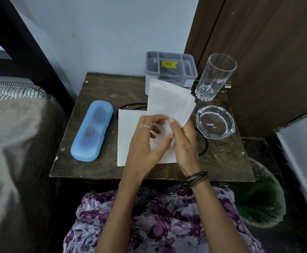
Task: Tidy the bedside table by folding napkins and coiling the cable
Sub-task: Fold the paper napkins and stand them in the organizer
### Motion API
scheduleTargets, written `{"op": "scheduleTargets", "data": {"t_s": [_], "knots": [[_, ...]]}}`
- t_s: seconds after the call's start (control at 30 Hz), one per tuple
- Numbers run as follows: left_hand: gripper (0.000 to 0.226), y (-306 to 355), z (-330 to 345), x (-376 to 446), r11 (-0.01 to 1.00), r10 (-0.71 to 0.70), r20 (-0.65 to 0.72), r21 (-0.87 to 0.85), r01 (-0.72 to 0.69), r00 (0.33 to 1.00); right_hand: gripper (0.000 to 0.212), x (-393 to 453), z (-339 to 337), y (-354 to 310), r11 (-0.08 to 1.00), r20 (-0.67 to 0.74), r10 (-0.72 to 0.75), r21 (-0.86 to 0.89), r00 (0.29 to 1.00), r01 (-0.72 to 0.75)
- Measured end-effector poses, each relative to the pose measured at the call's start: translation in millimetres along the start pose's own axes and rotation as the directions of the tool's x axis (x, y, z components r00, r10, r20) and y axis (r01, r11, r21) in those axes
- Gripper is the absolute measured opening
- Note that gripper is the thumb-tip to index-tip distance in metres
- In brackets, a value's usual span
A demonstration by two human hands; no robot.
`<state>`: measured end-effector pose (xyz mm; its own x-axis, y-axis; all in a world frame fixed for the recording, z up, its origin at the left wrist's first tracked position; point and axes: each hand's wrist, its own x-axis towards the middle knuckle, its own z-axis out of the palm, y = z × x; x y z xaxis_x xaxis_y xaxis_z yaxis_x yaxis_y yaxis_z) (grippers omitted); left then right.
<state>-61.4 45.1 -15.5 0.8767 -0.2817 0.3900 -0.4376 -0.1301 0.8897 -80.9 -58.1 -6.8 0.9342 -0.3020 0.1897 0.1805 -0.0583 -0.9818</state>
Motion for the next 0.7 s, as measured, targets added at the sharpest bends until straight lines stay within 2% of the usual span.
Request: {"op": "scheduleTargets", "data": {"t_s": [0.13,0.17,0.3,0.47,0.6,0.7], "knots": [[0.037,-1,-11,4,0.995,-0.096,-0.24,-0.064,0.083,0.966,0.04,1,-3,0,0.998,-0.031,-0.005,0.07,1.0,0.007],[0.038,-2,-14,5,0.992,-0.123,-0.235,-0.07,0.109,0.964,0.037,1,-4,1,0.996,-0.016,-0.002,0.094,1.0,0.004],[0.027,-7,-11,5,0.958,-0.246,-0.043,-0.16,0.236,0.968,0.034,1,-2,4,0.993,0.058,0.03,0.111,0.998,-0.036],[0.026,-9,-17,8,0.916,-0.263,-0.123,-0.342,0.208,0.957,0.039,6,-10,4,0.996,0.063,0.088,-0.012,0.994,-0.087],[0.026,-9,-14,6,0.926,-0.248,-0.008,-0.294,0.235,0.969,0.045,2,-2,7,0.997,0.144,0.064,0.021,0.988,-0.068],[0.03,-9,-9,6,0.917,-0.254,0.012,-0.315,0.245,0.967,0.041,2,0,7,0.999,0.157,0.054,-0.003,0.986,-0.054]]}}
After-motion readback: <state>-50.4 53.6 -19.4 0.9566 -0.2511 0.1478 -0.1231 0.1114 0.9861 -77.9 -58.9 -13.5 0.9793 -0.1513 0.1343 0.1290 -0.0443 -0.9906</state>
